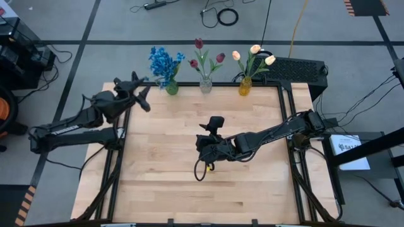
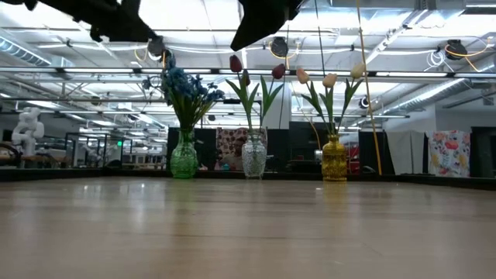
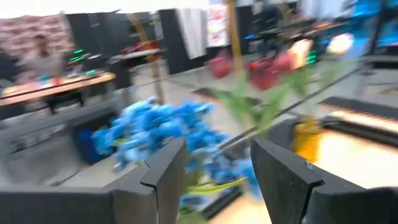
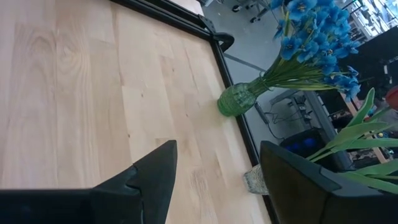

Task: Sort flowers into vase by color
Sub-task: Return to Home Position

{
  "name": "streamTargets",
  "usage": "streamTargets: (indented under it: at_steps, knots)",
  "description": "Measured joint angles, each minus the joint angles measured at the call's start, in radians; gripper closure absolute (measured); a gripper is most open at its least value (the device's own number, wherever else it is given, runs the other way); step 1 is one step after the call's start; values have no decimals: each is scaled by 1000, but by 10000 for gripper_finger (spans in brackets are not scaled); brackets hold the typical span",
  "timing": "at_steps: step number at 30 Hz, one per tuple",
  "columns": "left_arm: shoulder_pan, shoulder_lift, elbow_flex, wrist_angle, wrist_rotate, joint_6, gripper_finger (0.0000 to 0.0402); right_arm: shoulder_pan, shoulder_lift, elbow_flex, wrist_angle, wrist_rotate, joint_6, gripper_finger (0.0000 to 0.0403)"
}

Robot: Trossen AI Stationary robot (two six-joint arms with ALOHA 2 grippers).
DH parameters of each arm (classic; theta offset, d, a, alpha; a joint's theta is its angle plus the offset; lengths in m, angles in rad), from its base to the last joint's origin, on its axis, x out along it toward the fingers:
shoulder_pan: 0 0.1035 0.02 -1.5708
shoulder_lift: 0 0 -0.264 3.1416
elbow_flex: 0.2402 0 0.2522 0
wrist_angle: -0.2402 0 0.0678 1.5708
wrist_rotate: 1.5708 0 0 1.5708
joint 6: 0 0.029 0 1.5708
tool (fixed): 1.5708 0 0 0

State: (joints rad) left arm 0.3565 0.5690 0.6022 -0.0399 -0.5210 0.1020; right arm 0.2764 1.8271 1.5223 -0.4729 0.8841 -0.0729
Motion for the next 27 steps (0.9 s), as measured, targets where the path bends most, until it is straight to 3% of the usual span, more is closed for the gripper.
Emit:
streamTargets:
  at_steps: [7,11,16,21,27]
  knots:
    - [-146,-85,42,-103,76,-23,244,25,-76,-1,-70,-1,-18,203]
    - [-222,-111,47,-137,178,-45,300,47,-202,-1,-181,-9,22,249]
    - [-291,-121,47,-259,185,-77,383,92,-361,-33,-338,-82,174,319]
    - [-346,-132,20,-374,182,-128,393,181,-547,-241,-299,-73,304,386]
    - [-361,-193,-113,-381,156,-152,398,238,-771,-606,47,-77,287,400]
